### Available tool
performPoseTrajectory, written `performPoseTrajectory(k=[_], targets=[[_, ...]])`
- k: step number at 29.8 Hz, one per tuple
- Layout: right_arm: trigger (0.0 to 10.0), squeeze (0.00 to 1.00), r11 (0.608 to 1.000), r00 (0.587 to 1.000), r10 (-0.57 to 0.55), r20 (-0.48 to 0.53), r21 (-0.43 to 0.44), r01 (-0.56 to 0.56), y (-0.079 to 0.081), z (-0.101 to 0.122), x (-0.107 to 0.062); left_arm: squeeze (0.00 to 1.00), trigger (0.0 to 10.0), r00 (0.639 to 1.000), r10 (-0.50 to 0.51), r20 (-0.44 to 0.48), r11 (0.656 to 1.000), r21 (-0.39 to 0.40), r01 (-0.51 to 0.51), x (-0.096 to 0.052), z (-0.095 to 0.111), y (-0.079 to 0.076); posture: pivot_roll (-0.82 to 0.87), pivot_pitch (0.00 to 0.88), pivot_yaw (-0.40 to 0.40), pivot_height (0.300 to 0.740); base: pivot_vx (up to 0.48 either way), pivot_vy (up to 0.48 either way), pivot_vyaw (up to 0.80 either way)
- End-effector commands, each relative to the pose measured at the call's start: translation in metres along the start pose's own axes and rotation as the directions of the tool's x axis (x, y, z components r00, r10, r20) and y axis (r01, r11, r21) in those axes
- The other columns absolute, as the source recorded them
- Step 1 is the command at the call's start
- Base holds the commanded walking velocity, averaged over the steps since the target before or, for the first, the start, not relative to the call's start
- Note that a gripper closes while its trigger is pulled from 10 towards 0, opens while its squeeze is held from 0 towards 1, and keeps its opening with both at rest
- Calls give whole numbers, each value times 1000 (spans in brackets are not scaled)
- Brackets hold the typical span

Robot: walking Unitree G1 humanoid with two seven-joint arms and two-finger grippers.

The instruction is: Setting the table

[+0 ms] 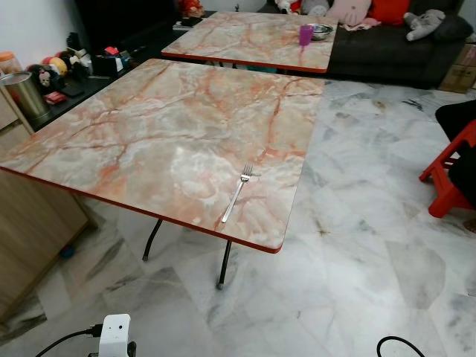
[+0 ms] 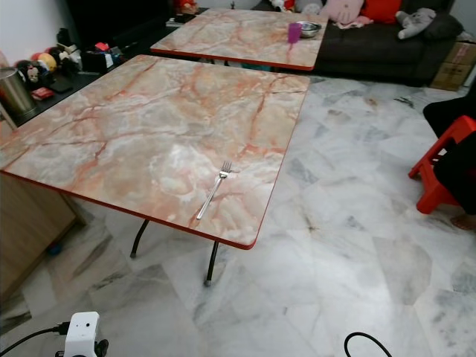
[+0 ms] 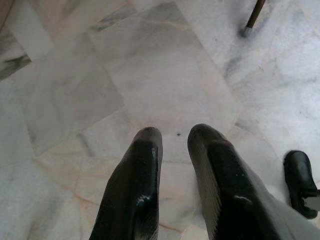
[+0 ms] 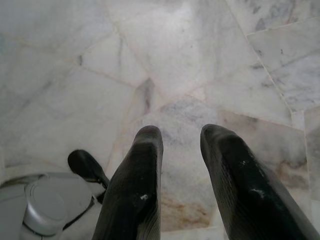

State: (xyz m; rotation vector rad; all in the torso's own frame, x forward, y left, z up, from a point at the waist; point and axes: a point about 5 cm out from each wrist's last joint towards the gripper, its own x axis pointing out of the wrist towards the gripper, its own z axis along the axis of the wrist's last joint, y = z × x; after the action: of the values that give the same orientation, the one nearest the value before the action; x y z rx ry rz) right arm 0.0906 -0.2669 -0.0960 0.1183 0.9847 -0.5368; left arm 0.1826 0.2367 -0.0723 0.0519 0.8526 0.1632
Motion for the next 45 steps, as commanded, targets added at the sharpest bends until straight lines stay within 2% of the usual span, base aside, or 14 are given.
performPoseTrajectory(k=[1,6,14,21,30,32,36,45], targets=[[10000,0,1000,1000,5,9,10,-5,3,1,0,0,10000,1000,15,-21,1000,-25,-16,-2,-6,4,29,22,30,740,0,0,0],[10000,0,1000,1000,3,11,8,-4,3,1,0,0,10000,1000,17,-18,998,-53,-18,-2,-6,4,32,22,29,740,0,0,0],[10000,0,1000,1000,2,10,9,-2,3,1,0,0,10000,1000,17,-19,999,-41,-17,-2,-6,4,28,21,30,740,0,0,0],[10000,0,1000,1000,3,11,6,-4,3,1,0,0,10000,1000,16,-19,999,-39,-16,-2,-6,4,28,19,29,740,0,0,-546],[10000,0,1000,1000,1,15,6,-1,2,1,0,0,10000,1000,14,-21,999,-35,-15,-2,-7,4,27,8,27,740,0,280,0],[10000,0,999,1000,6,11,38,-6,3,0,0,0,10000,1000,13,-21,999,-32,-14,-2,-7,4,25,0,29,740,0,281,-775],[10000,0,1000,1000,-3,16,1,3,2,0,-1,0,10000,1000,11,-22,1000,-27,-11,-2,-8,4,24,0,31,740,0,281,-387],[10000,0,1000,1000,-7,16,9,7,2,-1,-1,0,10000,1000,8,-20,1000,-23,-9,-2,-8,4,25,1,32,740,0,283,0]])
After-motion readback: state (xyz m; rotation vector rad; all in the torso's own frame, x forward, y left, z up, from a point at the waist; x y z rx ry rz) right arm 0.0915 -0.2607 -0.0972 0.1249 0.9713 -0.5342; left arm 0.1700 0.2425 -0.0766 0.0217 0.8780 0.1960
